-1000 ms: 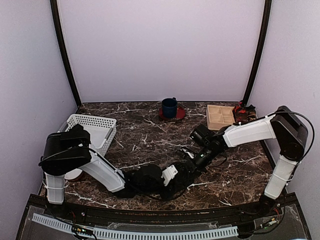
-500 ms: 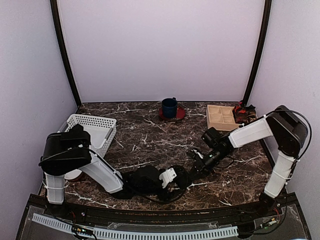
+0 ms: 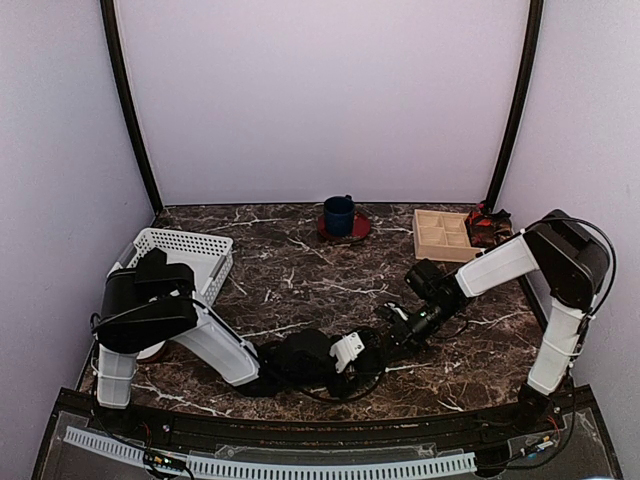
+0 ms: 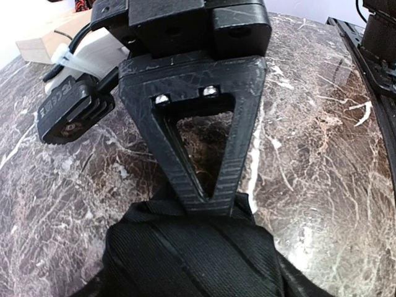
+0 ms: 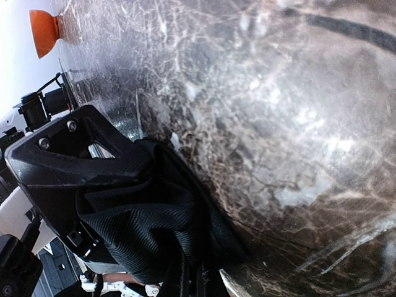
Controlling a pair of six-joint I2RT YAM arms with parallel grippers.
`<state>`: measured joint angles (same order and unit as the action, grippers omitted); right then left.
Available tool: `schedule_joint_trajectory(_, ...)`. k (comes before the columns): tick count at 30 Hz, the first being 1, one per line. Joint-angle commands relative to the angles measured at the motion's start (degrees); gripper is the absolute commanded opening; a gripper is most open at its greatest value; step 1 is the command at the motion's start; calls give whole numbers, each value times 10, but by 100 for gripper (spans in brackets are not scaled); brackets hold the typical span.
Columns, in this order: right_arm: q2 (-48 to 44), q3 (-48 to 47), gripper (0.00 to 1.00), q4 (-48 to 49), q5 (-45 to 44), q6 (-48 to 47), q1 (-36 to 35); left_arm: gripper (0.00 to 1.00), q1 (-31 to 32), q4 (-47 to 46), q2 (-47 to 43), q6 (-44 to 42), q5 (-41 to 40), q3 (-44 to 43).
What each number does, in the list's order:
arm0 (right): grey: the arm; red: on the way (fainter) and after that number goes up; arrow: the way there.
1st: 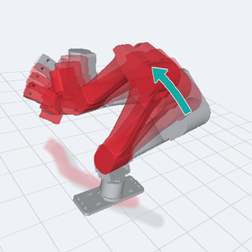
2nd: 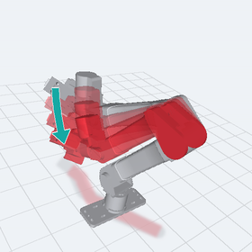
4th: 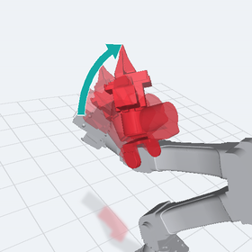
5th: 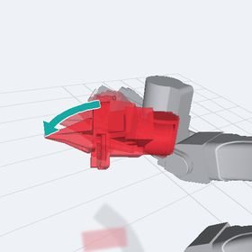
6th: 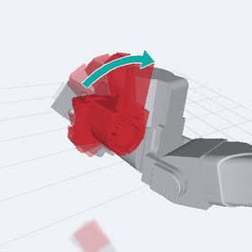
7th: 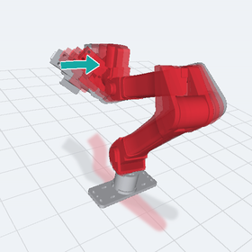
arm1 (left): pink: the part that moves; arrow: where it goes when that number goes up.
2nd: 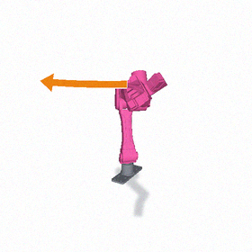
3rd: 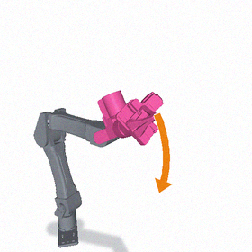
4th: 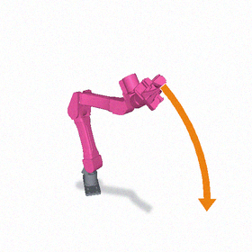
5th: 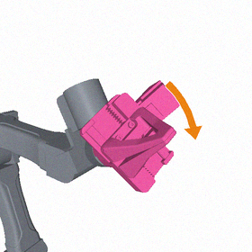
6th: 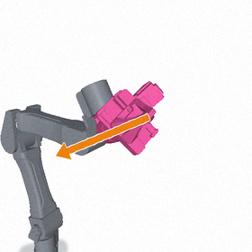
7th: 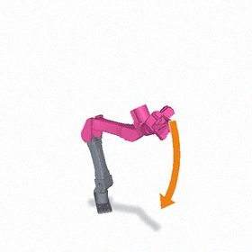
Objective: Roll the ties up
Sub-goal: Roll the tie at the center of the board.
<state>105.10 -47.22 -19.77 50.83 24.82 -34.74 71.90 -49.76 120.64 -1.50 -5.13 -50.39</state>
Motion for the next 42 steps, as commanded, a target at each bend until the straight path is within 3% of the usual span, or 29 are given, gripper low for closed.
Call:
schedule_joint_trajectory(1, 19, 17, 0, -33, -96, -16, -3, 62, -7, 19, 5, 0, 4, 1)
schedule_joint_trajectory(4, 0, 10, 0, -46, -90, -26, -3, 41, -18, 11, 5, 4, 44, 20)
schedule_joint_trajectory(6, -25, 9, 13, -45, -76, -21, -2, 35, -18, 9, 9, 2, 58, 32)
schedule_joint_trajectory(9, -66, 2, 35, -46, -63, -19, 8, 31, -18, 11, 18, 2, 70, 47)
schedule_joint_trajectory(14, -90, 10, 61, -4, -24, 11, 34, 29, -19, 3, 24, 11, 75, 65)
schedule_joint_trajectory(18, -62, 13, 72, 7, -16, 16, 33, 29, -18, 1, 25, 15, 78, 66)
schedule_joint_trajectory(24, -21, 14, 73, 45, 2, 16, 13, 29, -18, 1, 28, 20, 79, 63)
schedule_joint_trajectory(31, -31, 81, 59, 180, 68, 65, -11, 29, -18, 8, 28, 17, 86, 60)
schedule_joint_trajectory(42, -35, 80, 56, 254, 55, 97, -27, 29, -18, 2, 28, 18, 91, 67)
